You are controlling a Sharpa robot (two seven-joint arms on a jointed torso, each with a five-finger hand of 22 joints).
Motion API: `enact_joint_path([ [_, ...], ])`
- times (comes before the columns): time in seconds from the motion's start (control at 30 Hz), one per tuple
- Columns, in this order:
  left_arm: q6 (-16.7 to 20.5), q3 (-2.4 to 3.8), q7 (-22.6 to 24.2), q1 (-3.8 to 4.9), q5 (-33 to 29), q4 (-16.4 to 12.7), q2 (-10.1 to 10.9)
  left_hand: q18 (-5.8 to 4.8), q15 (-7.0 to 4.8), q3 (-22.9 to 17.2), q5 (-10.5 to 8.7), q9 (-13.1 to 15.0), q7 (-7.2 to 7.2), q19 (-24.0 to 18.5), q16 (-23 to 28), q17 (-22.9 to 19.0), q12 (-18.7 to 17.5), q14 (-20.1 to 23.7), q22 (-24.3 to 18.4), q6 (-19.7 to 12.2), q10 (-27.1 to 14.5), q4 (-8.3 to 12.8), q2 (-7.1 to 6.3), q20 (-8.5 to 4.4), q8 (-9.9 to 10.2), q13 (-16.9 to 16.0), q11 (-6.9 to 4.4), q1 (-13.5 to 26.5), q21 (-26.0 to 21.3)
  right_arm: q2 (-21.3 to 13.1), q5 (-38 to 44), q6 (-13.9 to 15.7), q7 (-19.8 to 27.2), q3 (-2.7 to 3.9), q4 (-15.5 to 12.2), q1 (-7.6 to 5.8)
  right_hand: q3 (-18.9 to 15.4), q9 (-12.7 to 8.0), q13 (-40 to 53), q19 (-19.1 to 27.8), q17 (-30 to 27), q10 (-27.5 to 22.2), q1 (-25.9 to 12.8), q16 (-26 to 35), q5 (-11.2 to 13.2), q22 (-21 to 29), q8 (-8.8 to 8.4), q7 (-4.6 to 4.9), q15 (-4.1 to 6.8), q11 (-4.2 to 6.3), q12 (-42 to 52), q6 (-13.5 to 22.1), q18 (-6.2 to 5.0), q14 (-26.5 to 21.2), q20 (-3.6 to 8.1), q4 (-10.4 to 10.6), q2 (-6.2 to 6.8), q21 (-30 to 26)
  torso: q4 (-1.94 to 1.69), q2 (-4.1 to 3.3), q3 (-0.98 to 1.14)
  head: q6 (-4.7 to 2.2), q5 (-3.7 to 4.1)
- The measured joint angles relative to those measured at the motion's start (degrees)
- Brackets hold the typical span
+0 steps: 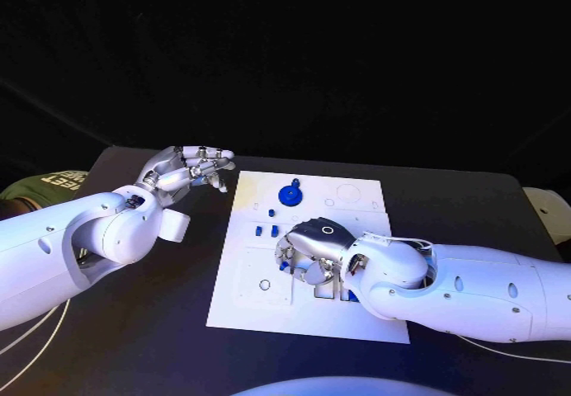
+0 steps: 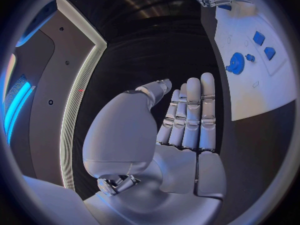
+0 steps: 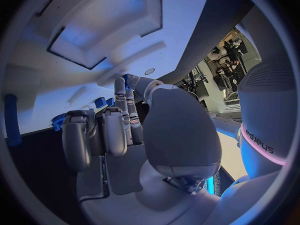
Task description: Assemble the parts on the task board
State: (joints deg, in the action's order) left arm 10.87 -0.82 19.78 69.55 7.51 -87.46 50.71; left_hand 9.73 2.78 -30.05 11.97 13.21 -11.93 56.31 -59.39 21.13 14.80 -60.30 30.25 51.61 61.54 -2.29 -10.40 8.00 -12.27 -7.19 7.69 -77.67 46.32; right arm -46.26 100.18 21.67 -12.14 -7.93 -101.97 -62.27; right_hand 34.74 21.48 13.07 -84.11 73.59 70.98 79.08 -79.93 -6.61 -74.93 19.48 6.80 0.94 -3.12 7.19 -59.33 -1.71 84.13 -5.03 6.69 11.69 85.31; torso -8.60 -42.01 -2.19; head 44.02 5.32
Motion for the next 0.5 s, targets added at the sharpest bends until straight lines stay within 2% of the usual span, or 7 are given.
enact_joint_path([
  [0.2,-0.07,0.0,-0.06,0.0,0.0,-0.04,0.02,0.0,0.0,0.0,0.0,0.0,0.0,0.0,0.0,0.0,0.0,0.0,0.0,0.0,0.0,0.0,0.0,0.0,0.0,0.0,0.0,0.0,0.0,0.33,0.12,-0.37,-0.24,0.03,0.13,-0.04,0.0,0.04,-0.05,0.0,-0.16,0.0,-0.6,0.0,0.88,-0.02,-0.05,0.11,0.0,0.0,-0.67,-0.09,0.0,0.0,0.0,0.0,0.6,0.0,0.0,-0.01,-0.03,0.01,0.05],
  [0.33,-0.1,0.0,-0.1,0.0,0.0,-0.05,0.03,0.0,0.0,0.0,0.0,0.0,0.0,0.0,0.0,0.0,0.0,0.0,0.0,0.0,0.0,0.0,0.0,0.0,0.0,0.0,0.0,0.0,0.0,0.54,0.17,-0.87,-0.43,0.01,0.28,-0.04,-0.25,0.09,-0.3,0.0,-0.34,-0.33,-1.67,0.0,1.18,-0.01,-0.78,0.84,0.0,-0.33,-1.26,0.89,0.0,0.0,0.0,0.25,1.05,0.0,-0.01,-0.01,-0.04,0.03,0.1],
  [0.37,-0.11,0.0,-0.11,0.0,0.0,-0.06,0.03,0.0,0.0,0.0,0.0,0.0,0.0,0.0,0.0,0.0,0.0,0.0,0.0,0.0,0.0,0.0,0.0,0.0,0.0,0.0,0.0,0.0,0.0,0.56,0.18,-0.99,-0.49,0.0,0.3,-0.04,-0.31,-0.03,-0.31,0.0,-0.39,-0.51,-1.96,0.0,1.18,-0.01,-0.93,0.86,0.0,-0.51,-1.27,1.12,0.0,0.0,0.0,0.31,0.78,0.0,-0.01,-0.01,-0.04,0.03,0.13],
  [0.43,-0.12,0.0,-0.13,0.0,0.0,-0.07,0.03,0.0,0.0,0.0,0.0,0.0,0.0,0.0,0.0,0.0,0.0,0.0,0.0,0.0,0.0,0.0,0.0,0.0,0.0,0.0,0.0,0.0,0.0,0.57,0.22,-1.15,-0.58,0.01,0.3,-0.06,-0.31,-0.24,-0.3,0.0,-0.46,-0.53,-2.42,0.0,1.41,-0.01,-0.96,0.8,0.0,-0.53,-1.58,1.23,0.0,0.0,0.0,0.32,1.04,-0.28,-0.01,0.0,-0.05,0.04,0.14],
  [0.5,-0.12,0.0,-0.14,0.0,0.0,-0.07,0.03,0.01,0.0,0.0,0.0,0.0,0.0,0.0,0.0,0.0,0.0,0.0,0.01,0.0,0.0,0.0,0.0,0.0,0.0,0.0,0.0,0.0,0.0,0.58,0.24,-1.28,-0.63,0.02,0.3,-0.09,-0.43,-0.44,-0.29,0.0,-0.58,-0.92,-2.95,0.0,1.41,-0.01,-1.67,1.27,-0.11,-0.92,-1.92,1.88,0.0,-0.12,0.0,0.67,1.57,-0.28,-0.01,0.01,-0.05,0.04,0.14],
])
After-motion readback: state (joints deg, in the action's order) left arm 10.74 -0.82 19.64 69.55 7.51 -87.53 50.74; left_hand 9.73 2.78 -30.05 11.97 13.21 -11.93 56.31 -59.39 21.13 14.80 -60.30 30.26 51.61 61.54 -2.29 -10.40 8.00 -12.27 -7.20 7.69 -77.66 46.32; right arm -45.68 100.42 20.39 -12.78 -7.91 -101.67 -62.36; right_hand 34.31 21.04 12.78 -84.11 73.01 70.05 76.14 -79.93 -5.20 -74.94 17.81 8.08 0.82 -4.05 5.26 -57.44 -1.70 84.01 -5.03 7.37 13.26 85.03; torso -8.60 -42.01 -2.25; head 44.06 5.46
